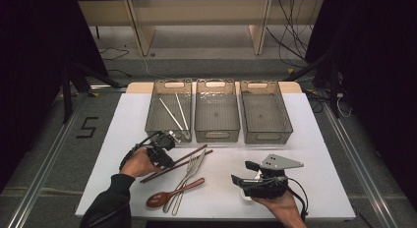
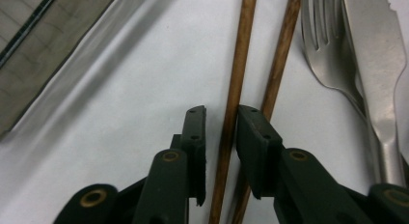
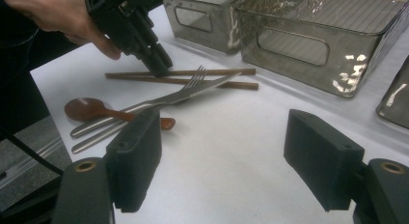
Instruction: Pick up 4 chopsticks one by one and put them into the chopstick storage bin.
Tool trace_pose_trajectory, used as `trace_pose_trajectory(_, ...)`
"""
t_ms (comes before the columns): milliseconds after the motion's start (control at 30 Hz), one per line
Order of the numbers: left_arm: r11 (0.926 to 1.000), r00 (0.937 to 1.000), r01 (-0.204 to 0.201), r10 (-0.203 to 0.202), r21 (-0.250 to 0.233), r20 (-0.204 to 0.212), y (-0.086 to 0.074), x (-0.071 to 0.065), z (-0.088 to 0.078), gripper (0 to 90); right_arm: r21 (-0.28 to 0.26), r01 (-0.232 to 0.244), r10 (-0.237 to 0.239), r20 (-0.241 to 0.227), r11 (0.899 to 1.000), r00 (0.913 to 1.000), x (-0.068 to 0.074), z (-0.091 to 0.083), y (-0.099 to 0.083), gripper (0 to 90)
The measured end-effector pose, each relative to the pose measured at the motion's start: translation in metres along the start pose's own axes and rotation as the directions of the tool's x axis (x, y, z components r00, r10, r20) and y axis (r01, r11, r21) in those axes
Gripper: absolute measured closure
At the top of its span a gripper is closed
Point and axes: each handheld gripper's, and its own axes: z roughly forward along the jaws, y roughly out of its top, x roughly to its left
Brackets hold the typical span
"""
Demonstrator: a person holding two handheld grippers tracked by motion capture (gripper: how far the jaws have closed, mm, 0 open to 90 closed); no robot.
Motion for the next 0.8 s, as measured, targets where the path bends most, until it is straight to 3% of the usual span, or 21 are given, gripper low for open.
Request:
trace_pose_trajectory(233, 0.9988, 0.9992, -0.041, 0.041, 0.027, -0.001, 0.0029, -0.0028, 0.0, 77.4, -0.002, -0.002, 0.002, -0.001, 1.0, 1.0, -0.0006, 0.0002, 0.0, 30.3)
trace_pose_trajectory(567, 0.9966, 0.9979, -0.064, 0.064, 0.052, -0.009, 0.007, -0.0054, 0.0011, 81.3, -0.002, -0.007, 0.007, -0.002, 1.0, 1.0, -0.0008, -0.0001, 0.0002, 30.5)
trace_pose_trajectory(800, 0.9949, 0.9957, -0.092, 0.092, 0.042, 0.003, 0.0059, -0.004, 0.0007, 83.7, -0.005, -0.008, 0.008, -0.002, 1.0, 1.0, -0.0015, -0.0003, 0.0002, 30.6)
